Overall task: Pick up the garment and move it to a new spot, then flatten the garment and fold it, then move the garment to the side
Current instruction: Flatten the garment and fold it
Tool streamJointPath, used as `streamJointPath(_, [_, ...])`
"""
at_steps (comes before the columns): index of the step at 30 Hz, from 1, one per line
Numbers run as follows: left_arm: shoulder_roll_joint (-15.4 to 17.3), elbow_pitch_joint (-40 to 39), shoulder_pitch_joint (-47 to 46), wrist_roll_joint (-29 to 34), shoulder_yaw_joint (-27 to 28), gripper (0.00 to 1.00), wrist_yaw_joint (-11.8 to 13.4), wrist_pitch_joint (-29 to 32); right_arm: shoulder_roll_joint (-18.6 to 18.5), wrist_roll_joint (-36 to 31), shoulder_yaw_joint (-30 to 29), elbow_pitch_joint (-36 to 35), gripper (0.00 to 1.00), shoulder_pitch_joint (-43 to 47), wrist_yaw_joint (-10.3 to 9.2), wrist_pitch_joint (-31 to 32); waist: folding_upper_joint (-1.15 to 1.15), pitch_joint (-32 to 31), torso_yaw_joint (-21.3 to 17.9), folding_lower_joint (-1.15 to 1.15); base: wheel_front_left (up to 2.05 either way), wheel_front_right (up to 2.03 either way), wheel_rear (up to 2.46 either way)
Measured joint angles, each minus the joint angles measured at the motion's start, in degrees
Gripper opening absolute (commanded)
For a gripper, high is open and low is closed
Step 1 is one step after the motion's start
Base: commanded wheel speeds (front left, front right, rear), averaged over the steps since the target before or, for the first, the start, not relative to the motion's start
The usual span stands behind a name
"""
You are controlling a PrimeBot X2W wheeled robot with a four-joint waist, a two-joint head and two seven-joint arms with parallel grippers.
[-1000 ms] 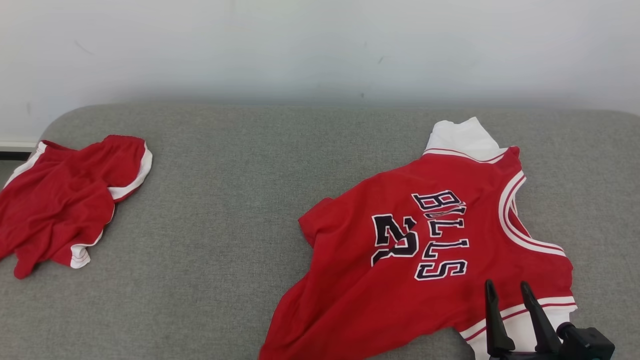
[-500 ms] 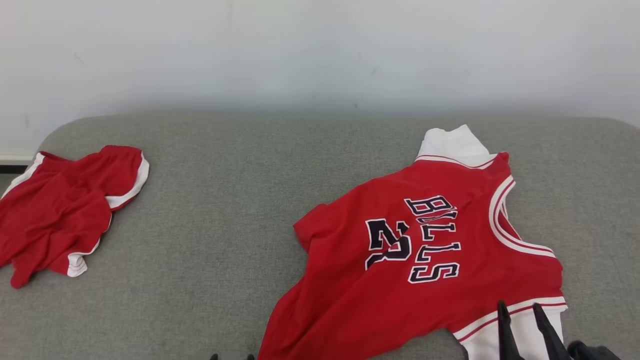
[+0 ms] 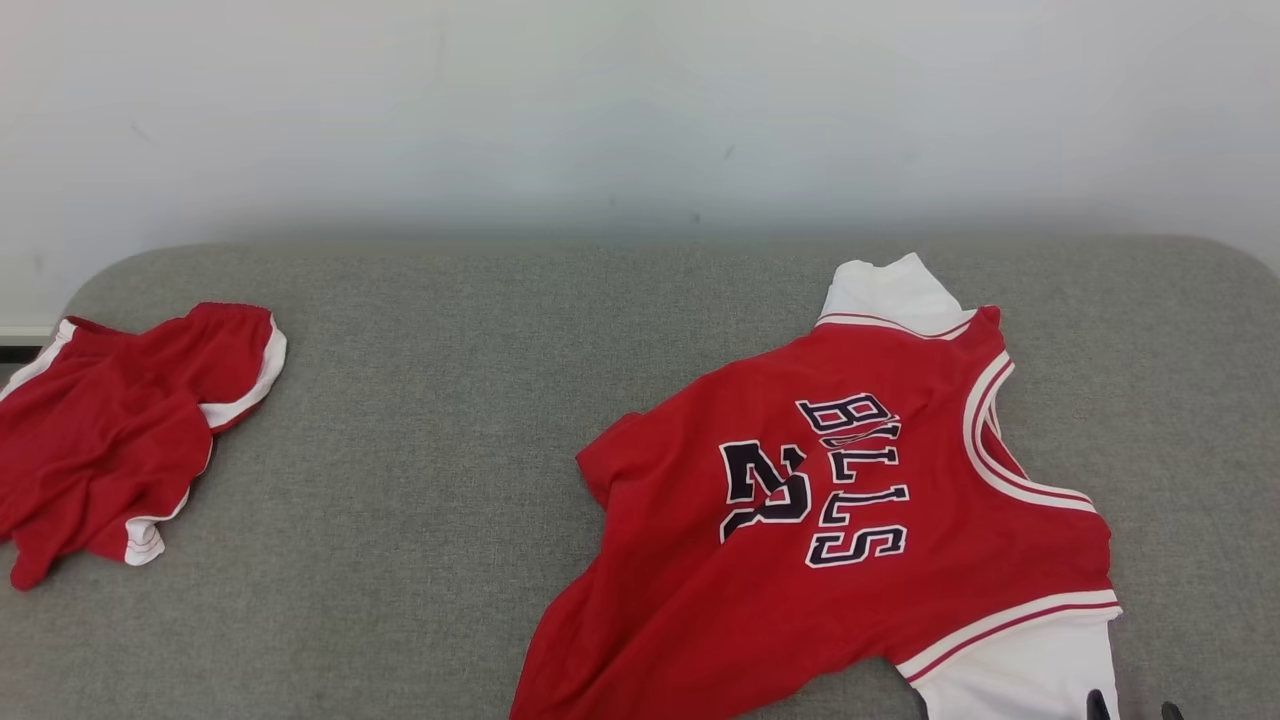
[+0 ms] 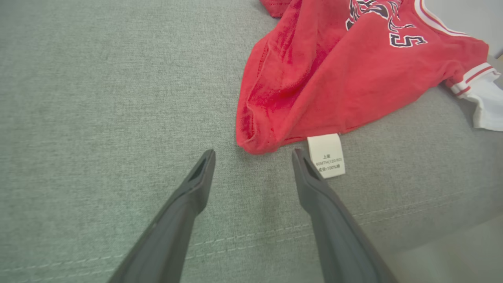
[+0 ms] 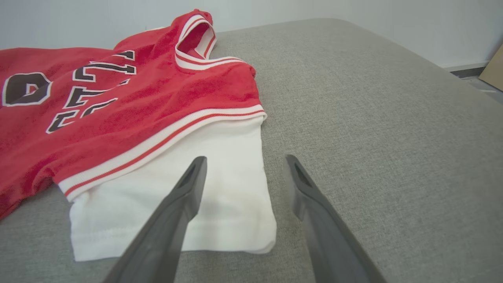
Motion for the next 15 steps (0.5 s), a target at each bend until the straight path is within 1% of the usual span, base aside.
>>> streamJointPath(6, [0.1, 3.1, -1.9, 0.9, -0.3, 1.0, -0.1, 0.0, -0.6, -0.5, -0.6, 3.7, 1.0, -1.1, 0.0, 0.0, 0.0, 0.1, -0.5, 0.0, 0.0, 0.0, 0.0])
streamJointPath(15, [-0.2, 7.0, -6.4, 1.3, 0.0, 1.0, -0.3, 0.0, -1.1, -1.0, 0.9, 10.2, 1.0, -4.5, 0.0, 0.0, 0.0, 0.9, -0.4, 0.0, 0.0, 0.0, 0.0])
